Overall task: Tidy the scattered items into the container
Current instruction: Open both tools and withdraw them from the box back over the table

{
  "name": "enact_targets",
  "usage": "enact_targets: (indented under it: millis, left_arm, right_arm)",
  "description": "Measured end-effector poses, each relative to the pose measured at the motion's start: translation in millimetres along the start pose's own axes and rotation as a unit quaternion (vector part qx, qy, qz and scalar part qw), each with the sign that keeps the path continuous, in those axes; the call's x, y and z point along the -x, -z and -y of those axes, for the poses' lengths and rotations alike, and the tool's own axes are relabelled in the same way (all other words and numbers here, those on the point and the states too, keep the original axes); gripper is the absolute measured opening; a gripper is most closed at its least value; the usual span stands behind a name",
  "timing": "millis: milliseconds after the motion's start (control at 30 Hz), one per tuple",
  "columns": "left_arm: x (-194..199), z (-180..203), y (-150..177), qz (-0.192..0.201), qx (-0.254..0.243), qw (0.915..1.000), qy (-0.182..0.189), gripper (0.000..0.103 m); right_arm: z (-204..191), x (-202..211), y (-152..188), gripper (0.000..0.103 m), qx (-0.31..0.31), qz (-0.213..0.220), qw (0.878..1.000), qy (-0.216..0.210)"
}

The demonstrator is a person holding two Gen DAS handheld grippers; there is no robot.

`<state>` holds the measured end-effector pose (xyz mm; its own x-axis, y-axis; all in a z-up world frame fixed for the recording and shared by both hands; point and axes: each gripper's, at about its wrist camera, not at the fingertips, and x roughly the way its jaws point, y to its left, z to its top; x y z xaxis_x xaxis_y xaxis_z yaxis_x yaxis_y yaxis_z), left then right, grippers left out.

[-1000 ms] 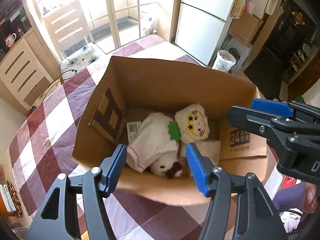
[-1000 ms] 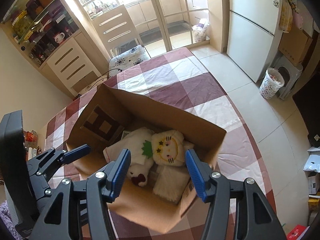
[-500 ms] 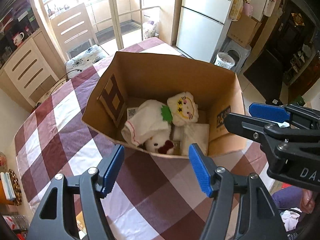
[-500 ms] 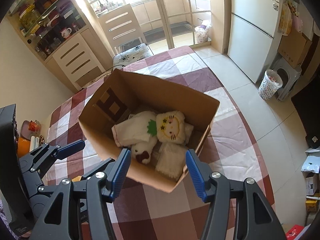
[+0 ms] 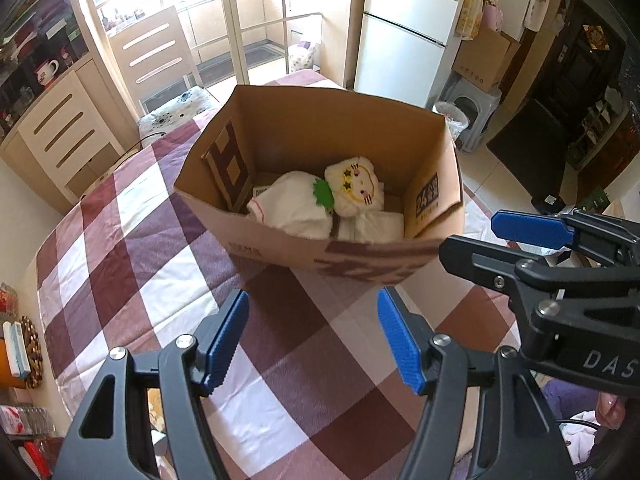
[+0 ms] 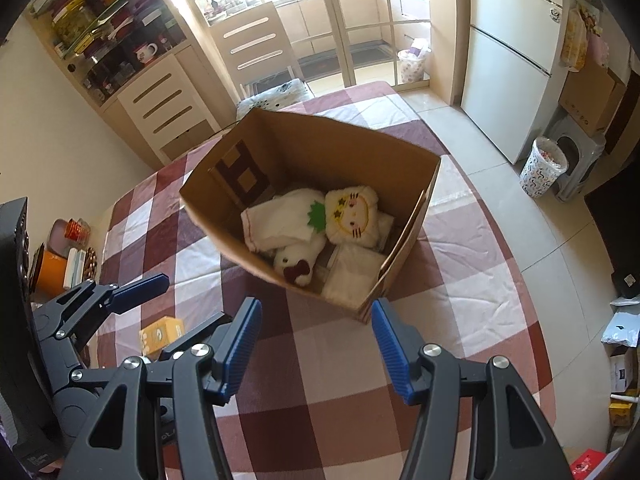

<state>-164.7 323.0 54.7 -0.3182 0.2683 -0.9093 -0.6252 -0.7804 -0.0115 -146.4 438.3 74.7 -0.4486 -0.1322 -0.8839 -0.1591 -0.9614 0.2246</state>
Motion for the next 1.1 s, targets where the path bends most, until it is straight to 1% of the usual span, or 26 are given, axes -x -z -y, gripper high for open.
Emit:
enact_targets:
  millis: [267, 700, 933, 1100]
  left_arm:
    - [12, -7, 29, -0.003, 0.02, 0.9998, -0.008, 0.068]
    - [18, -38, 91, -0.027, 0.088, 0.9955, -0.024, 0.068]
    - [27, -62, 124, -0.035, 0.136, 0.9893, -0.04, 0.068]
    - [35, -86, 152, -0.042, 0.182, 0.981, -0.054, 0.068]
  right_arm:
    - [-15, 1, 25, 0.059, 0.021, -0.017, 1.0, -0.005]
    - [-60, -17, 63, 0.059, 0.072, -0.061, 0.995, -0.024]
    - [-90, -22, 77, 0.059, 0.101, -0.073, 0.992, -0.036]
    - [-113, -24, 85, 0.059, 0.119, -0.076, 0.989, -0.044]
